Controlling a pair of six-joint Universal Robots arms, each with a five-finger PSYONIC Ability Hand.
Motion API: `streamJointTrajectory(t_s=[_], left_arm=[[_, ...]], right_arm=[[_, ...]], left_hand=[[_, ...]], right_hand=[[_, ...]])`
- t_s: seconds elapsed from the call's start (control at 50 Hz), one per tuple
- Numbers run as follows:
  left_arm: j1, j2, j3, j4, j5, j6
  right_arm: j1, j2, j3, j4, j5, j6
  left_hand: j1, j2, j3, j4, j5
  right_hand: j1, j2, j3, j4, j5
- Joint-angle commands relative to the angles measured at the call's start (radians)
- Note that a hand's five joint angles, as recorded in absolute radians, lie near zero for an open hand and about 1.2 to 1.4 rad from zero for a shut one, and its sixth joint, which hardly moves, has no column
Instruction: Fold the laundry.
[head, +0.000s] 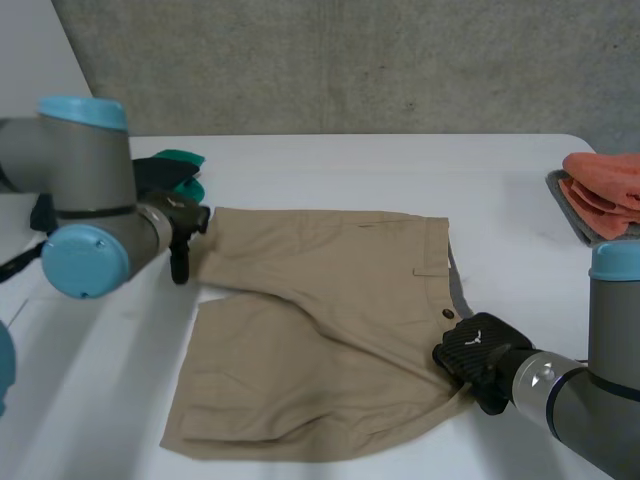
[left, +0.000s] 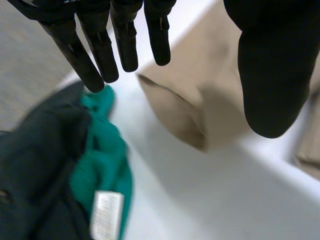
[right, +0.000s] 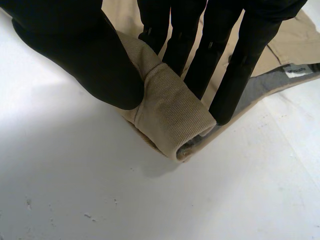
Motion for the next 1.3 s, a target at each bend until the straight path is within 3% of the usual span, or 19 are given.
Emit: streamJointTrajectory(t_s=[0.02,0.2,0.32,0.34,0.4,0.42,0.54,0.64,0.68,0.72,0.74,0.88,0.96,1.06,1.14,1.3], left_arm=[[0.026,0.062,-0.008,0.06,0.056,-0.035],[0.006,-0.048,-0.005,0.094,0.114,0.088],[0.004,-0.101,-0.011,0.091,0.111,0.163],[0.004,-0.105,-0.011,0.091,0.11,0.166],[0.009,-0.11,-0.011,0.091,0.1,0.163],[0.012,-0.11,-0.011,0.093,0.094,0.162],[0.016,-0.107,-0.038,0.094,-0.041,0.154],[0.006,-0.084,-0.054,0.111,-0.052,0.158],[0.001,-0.072,-0.061,0.112,-0.051,0.157],[-0.007,-0.039,-0.073,0.112,-0.05,0.151],[-0.008,-0.029,-0.079,0.114,-0.051,0.148],[-0.011,0.158,-0.182,0.129,-0.058,0.065],[-0.014,0.31,-0.31,0.131,-0.039,-0.027],[-0.054,0.496,-0.548,0.114,0.046,-0.114],[-0.097,0.568,-0.698,0.099,0.088,-0.144],[-0.175,0.57,-0.907,0.112,0.07,-0.154]], right_arm=[[-0.003,-0.032,0.024,-0.018,-0.004,0.013],[0.0,-0.026,0.027,-0.021,-0.004,0.016],[-0.002,-0.026,0.029,-0.026,-0.006,0.016],[-0.002,-0.024,0.029,-0.027,-0.006,0.016],[0.001,-0.024,0.027,-0.032,-0.006,0.016],[0.001,-0.024,0.026,-0.033,-0.006,0.017],[0.021,-0.024,0.02,-0.03,0.002,0.022],[0.035,-0.032,0.015,-0.02,0.011,0.016],[0.037,-0.033,0.009,-0.017,0.019,0.017],[0.04,-0.041,0.003,-0.007,0.025,0.019],[0.04,-0.042,0.0,-0.006,0.025,0.02],[0.061,-0.05,-0.028,-0.023,-0.004,0.06],[0.075,-0.047,-0.061,-0.067,-0.018,0.172],[0.061,-0.013,-0.144,-0.08,0.004,0.426],[0.046,0.022,-0.195,-0.057,0.048,0.563],[-0.006,0.036,-0.213,-0.046,0.133,0.597]], left_hand=[[0.037,0.023,0.023,0.033,0.037],[0.005,-0.01,-0.009,0.001,0.005],[0.154,0.14,0.14,0.15,0.154],[0.242,0.227,0.228,0.238,0.242],[1.009,0.995,0.995,1.005,1.009],[1.017,1.003,1.003,1.013,1.017],[1.017,1.003,1.003,1.013,1.017],[1.0,0.986,0.986,0.996,1.0],[0.664,0.65,0.65,0.66,0.664],[0.081,0.067,0.067,0.077,0.082],[-0.015,-0.029,-0.029,-0.019,-0.015],[-0.089,-0.104,-0.103,-0.093,-0.089],[-0.072,-0.086,-0.086,-0.076,-0.072],[-0.007,-0.021,-0.021,-0.011,-0.007],[0.083,0.069,0.069,0.079,0.084],[0.063,0.049,0.049,0.059,0.064]], right_hand=[[0.292,0.222,0.2,0.201,0.18],[0.292,0.222,0.2,0.201,0.18],[0.292,0.222,0.2,0.201,0.18],[0.292,0.222,0.2,0.201,0.18],[0.292,0.222,0.2,0.201,0.18],[0.292,0.222,0.2,0.201,0.18],[0.292,0.222,0.2,0.201,0.18],[0.292,0.222,0.2,0.201,0.18],[0.292,0.222,0.2,0.201,0.18],[0.292,0.222,0.2,0.201,0.18],[0.292,0.222,0.2,0.201,0.18],[0.292,0.222,0.2,0.201,0.18],[0.292,0.222,0.2,0.201,0.18],[0.292,0.222,0.2,0.201,0.18],[0.292,0.222,0.2,0.201,0.18],[0.292,0.222,0.2,0.201,0.18]])
